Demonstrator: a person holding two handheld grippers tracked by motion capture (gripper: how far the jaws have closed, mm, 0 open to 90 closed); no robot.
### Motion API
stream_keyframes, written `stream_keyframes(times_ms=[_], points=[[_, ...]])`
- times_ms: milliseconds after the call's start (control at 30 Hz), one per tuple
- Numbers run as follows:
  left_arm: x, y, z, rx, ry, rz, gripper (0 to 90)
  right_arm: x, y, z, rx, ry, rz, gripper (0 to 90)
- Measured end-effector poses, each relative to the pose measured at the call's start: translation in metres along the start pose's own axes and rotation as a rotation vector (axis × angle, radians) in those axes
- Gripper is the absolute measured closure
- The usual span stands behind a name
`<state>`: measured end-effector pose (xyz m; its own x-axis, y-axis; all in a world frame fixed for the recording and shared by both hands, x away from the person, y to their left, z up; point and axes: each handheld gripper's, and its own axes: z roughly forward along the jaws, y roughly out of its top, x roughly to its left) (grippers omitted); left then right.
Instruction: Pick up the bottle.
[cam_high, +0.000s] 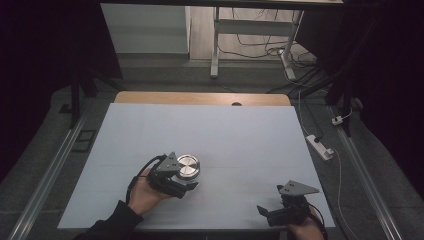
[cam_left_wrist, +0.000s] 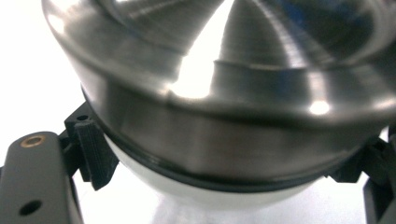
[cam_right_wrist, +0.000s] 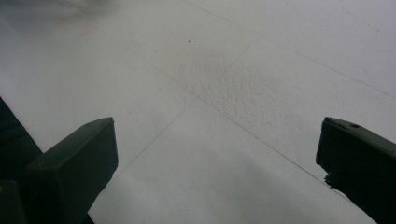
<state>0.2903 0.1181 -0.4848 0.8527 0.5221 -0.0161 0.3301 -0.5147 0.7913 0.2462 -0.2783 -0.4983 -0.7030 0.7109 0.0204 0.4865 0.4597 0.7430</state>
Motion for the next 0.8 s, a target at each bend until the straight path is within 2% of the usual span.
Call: stream_keyframes(times_ms=[133,333,600,800], points=[[0.002,0.007,0.000,-0.008,-0.009,-0.001,15.9,0.000,0.000,0.000,0.001,0.000,0.001,0.0],[0.001,0.020,0.003,0.003,-0.027,0.026,15.9,0.000,0.000,0.001,0.004,0.002,0.003,0.0],[0.001,0.039,0.003,-0.009,-0.037,0.046,15.9,-0.001,0.000,0.000,0.001,0.010,0.005,0.5],[0.002,0.044,0.004,-0.020,-0.046,0.033,16.0,-0.002,0.000,0.000,-0.005,0.011,0.014,0.3]])
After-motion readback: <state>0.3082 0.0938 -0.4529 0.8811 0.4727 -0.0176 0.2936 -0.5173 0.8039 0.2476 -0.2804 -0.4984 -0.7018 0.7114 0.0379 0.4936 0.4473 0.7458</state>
